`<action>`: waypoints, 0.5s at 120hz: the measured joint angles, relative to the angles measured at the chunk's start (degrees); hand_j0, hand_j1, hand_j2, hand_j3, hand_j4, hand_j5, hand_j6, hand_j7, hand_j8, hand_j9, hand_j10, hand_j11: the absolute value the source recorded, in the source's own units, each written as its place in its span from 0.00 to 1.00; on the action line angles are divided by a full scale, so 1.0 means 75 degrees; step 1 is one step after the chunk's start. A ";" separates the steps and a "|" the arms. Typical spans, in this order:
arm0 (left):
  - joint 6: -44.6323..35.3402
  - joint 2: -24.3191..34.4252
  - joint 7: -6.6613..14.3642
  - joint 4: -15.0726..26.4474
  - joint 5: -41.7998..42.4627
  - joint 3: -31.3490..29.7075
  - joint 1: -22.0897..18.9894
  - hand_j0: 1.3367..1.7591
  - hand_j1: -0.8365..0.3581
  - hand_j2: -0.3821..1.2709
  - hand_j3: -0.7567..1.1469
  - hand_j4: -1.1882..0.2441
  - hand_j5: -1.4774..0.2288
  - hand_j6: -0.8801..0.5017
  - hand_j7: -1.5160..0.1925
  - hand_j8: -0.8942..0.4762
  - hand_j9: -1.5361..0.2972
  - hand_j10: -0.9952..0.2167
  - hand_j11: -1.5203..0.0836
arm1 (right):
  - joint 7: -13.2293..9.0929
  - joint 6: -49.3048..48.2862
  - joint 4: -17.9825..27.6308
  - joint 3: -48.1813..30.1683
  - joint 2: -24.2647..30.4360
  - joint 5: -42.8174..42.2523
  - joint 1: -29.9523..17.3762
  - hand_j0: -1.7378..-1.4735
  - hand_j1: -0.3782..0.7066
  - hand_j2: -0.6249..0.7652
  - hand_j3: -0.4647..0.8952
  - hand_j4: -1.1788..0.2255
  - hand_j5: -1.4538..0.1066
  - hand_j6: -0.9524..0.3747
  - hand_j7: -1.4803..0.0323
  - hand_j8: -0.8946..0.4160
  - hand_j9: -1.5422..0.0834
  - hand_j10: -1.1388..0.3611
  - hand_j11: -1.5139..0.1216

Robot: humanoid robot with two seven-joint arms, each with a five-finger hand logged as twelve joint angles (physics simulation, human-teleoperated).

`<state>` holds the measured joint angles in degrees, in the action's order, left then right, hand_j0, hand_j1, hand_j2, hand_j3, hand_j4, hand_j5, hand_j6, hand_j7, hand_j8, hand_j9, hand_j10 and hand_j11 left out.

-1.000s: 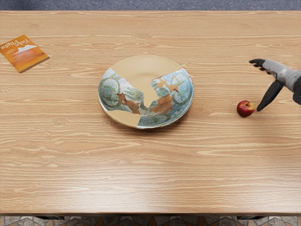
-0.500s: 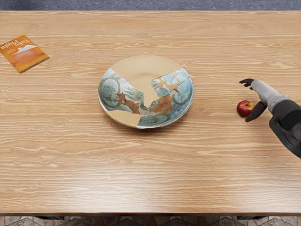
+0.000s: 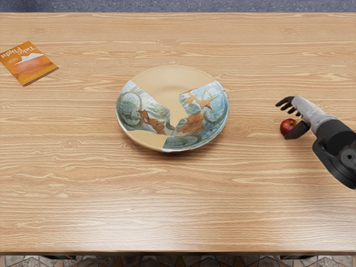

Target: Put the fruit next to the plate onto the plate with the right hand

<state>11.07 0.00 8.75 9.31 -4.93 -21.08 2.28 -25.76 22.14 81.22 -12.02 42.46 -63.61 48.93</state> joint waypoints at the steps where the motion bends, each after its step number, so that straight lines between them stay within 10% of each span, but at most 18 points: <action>1: 0.0000 0.0000 0.0000 0.0000 0.0000 0.0000 0.0000 0.76 0.76 0.26 0.40 0.67 0.69 0.47 0.71 0.48 0.67 0.63 0.76 | -0.0003 0.0000 -0.0004 -0.0001 -0.0005 0.0000 0.0000 0.30 0.42 0.40 0.34 0.58 0.63 0.44 0.67 0.40 0.66 0.52 0.64; 60: 0.0000 0.0000 0.0003 0.0000 0.0000 0.0000 0.0001 0.76 0.76 0.26 0.40 0.67 0.69 0.47 0.71 0.48 0.67 0.63 0.76 | -0.0034 -0.0009 -0.0184 0.0028 -0.0113 0.0013 -0.0058 0.30 0.50 0.39 0.34 0.53 0.58 0.39 0.61 0.35 0.61 0.47 0.59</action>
<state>11.07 0.00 8.77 9.31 -4.93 -21.08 2.28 -26.02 22.07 79.83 -11.81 41.61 -63.52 48.49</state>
